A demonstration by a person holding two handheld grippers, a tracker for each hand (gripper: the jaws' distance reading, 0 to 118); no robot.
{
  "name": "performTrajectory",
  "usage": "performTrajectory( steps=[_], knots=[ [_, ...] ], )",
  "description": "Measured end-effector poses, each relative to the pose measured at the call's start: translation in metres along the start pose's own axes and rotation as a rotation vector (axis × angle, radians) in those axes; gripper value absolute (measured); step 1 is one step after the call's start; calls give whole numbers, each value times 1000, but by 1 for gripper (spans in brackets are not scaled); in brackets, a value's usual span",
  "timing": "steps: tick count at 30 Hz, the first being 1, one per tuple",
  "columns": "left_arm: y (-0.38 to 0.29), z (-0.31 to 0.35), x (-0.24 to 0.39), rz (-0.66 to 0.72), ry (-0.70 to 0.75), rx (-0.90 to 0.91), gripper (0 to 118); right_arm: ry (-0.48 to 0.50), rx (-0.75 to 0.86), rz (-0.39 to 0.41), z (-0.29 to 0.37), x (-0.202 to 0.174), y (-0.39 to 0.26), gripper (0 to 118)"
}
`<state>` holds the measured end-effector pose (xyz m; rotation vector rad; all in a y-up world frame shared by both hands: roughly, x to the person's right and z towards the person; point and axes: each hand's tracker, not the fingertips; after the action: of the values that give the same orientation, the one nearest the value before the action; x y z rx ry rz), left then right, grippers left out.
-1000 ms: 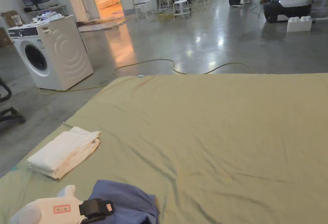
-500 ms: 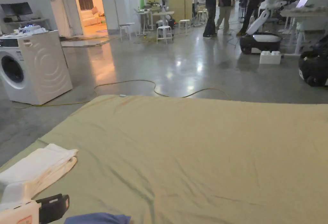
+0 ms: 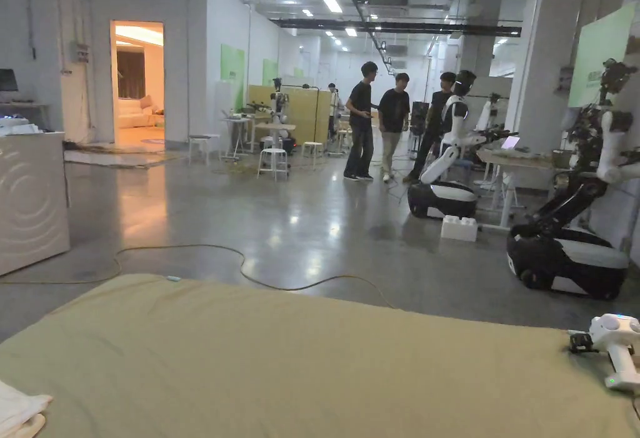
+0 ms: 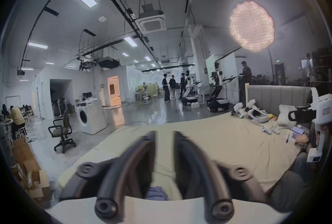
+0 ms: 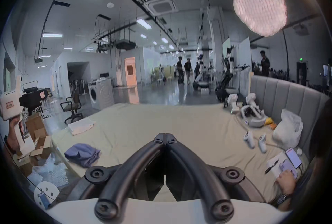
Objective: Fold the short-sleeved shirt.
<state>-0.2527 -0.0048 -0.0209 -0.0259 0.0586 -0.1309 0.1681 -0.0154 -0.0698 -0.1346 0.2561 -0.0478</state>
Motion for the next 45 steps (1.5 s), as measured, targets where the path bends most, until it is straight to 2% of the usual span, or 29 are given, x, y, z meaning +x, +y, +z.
performTrajectory(
  steps=[3,5,6,13,18,19,20,21,22,23,24,26,29,30,40,45],
  knots=[
    [4,5,15,-27,7,0,3,-40,46,29,13,-2,6,0],
    [4,8,22,32,-48,-10,0,-59,60,57,18,3,3,0],
    [3,9,24,56,-90,-23,0,-58,63,64,19,4,3,0],
    [9,7,35,14,-101,17,0,-68,59,38,17,5,0,0],
    [12,-1,31,14,-62,1,0,-47,54,27,14,6,0,0],
    [12,-3,30,10,-42,-7,2,-44,51,23,12,7,0,0],
    [11,-5,28,11,-41,-21,13,-45,47,17,12,9,-2,2],
    [9,-8,25,19,-47,-42,44,-49,57,11,12,10,-4,23],
    [6,-11,23,30,-54,-60,71,-40,60,-1,11,13,-5,54],
    [3,-12,22,42,-56,-72,90,-21,42,-20,10,16,-4,78],
    [1,-13,21,50,-60,-73,103,5,46,-33,11,16,-5,79],
    [-3,-14,18,68,-72,-81,107,-4,52,-46,11,17,-6,81],
    [-4,-16,20,63,-58,-81,107,-31,47,-32,8,18,-6,116],
    [-4,-17,19,59,-54,-80,107,-37,50,-29,8,19,-6,118],
    [-1,-13,23,69,-60,-86,107,-48,64,-40,14,14,-7,118],
    [1,-9,22,74,-42,-62,107,-48,72,-78,15,17,-5,118]
  ],
)
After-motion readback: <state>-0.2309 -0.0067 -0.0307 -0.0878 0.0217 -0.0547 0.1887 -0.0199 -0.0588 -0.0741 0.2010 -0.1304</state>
